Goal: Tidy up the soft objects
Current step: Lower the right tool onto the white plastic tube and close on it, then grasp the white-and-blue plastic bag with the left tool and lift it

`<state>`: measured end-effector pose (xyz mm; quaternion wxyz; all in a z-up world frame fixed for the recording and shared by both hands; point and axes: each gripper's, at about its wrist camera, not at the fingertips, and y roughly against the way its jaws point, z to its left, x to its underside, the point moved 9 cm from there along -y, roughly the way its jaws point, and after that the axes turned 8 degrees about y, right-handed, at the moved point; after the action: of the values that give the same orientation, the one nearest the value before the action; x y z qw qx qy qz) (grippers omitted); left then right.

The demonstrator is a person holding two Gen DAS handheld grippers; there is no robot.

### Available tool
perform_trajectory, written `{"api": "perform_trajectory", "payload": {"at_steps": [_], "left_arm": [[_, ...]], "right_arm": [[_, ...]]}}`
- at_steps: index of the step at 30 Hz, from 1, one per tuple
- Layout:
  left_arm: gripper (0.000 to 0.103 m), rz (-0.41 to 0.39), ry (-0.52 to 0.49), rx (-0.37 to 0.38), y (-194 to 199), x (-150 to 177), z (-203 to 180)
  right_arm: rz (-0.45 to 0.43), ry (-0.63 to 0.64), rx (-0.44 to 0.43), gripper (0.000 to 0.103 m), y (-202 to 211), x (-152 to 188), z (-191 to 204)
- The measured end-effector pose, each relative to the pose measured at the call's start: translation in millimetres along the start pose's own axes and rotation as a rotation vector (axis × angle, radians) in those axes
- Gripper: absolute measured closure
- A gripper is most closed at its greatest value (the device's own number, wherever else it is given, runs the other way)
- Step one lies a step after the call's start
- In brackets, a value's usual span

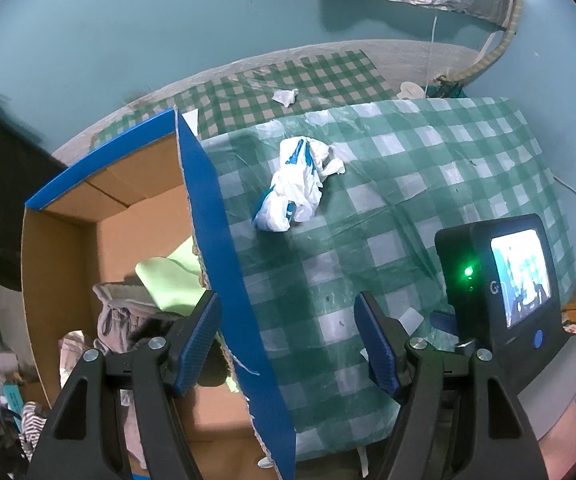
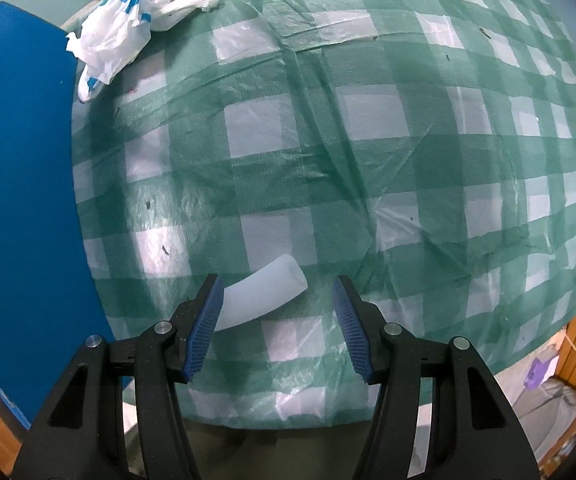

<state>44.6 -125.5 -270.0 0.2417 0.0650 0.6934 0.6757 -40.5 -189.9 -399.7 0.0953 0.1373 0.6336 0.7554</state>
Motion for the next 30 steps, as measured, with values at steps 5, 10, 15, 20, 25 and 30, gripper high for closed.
{"api": "perform_trajectory", "payload": {"at_steps": [5, 10, 15, 20, 25, 30], "left_arm": [[0.033, 0.008, 0.006, 0.007, -1, 0, -1], [0.033, 0.012, 0.027, 0.017, -1, -2, 0], [0.033, 0.008, 0.047, 0.026, 2, -6, -1], [0.033, 0.009, 0.058, 0.027, 2, -10, -4], [0.033, 0.011, 0.06, 0.023, 2, -15, -10], [0.033, 0.014, 0.05, 0.019, -1, -23, -19]], "right_arm": [[-0.013, 0.044, 0.029, 0.059, -4, -8, 11], [-0.033, 0.142, 0.068, 0.09, 2, -10, 20], [-0.038, 0.151, 0.059, 0.096, 8, -13, 13], [-0.057, 0.148, 0.058, 0.097, 17, -20, -8], [-0.076, 0.136, 0.056, 0.097, 24, -32, -27], [-0.093, 0.139, 0.058, 0.097, 34, -50, -46]]}}
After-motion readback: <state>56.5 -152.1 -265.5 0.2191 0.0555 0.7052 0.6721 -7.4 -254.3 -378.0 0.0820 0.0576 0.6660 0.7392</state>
